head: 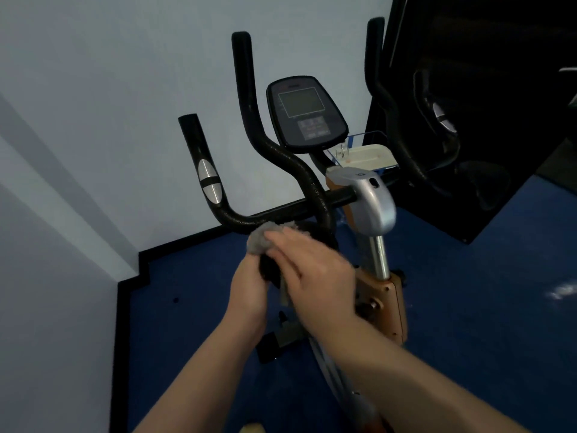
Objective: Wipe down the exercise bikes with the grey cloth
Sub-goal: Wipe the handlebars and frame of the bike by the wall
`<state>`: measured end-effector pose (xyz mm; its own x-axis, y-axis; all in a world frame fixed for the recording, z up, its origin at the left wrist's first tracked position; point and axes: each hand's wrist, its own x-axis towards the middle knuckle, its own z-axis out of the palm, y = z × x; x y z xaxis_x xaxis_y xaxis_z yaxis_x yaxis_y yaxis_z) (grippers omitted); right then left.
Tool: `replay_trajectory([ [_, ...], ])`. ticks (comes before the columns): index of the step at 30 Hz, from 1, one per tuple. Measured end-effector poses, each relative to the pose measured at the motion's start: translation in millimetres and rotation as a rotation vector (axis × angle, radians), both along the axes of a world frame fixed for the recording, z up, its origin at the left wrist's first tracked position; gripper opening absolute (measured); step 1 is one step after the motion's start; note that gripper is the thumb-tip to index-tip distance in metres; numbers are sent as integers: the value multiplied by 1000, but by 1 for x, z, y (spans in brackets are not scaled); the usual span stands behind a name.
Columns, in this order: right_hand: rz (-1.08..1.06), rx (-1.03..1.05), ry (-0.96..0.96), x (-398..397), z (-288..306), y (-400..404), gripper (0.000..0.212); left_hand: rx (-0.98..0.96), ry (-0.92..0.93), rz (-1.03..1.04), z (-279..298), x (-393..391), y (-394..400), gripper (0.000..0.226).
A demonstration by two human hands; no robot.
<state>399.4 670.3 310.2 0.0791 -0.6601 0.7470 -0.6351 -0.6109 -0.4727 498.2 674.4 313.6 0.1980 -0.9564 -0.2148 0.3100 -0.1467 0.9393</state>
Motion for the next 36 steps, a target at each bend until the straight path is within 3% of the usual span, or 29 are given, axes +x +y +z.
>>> replay_trajectory([
  [2,-9,54,-48,8,-5,10,22,33,23,11,3,1,-2,39],
  [5,123,95,33,-21,-6,22,23,66,-16,-56,10,5,-8,35],
  [7,125,113,55,-48,7,18,24,-50,-283,-55,13,6,-16,21],
  [9,50,164,-93,-64,25,1,26,-175,-565,-43,20,6,-28,14],
  [12,-67,180,-211,-72,46,-53,26,-169,-930,-119,34,-3,-49,12],
  [14,-26,263,-162,-61,47,-92,23,-131,-1147,-177,35,-8,-56,21],
  [17,82,398,-84,-41,24,-119,14,-91,-1311,-154,27,-11,-54,41],
  [21,182,365,-49,-62,-6,-99,3,-80,-1307,-66,23,-9,-50,40],
  [24,346,363,96,-87,-2,-91,5,-84,-1270,-36,24,-10,-50,36],
  [26,310,341,181,-82,14,-110,7,-90,-1231,-33,25,-9,-48,35],
  [30,178,311,100,-54,20,-124,14,-114,-1188,7,24,-10,-48,29],
  [33,297,271,175,-78,-9,-92,24,-127,-1187,28,22,-9,-48,28],
  [36,329,253,305,-91,0,-93,26,-132,-1190,40,23,-10,-46,27],
])
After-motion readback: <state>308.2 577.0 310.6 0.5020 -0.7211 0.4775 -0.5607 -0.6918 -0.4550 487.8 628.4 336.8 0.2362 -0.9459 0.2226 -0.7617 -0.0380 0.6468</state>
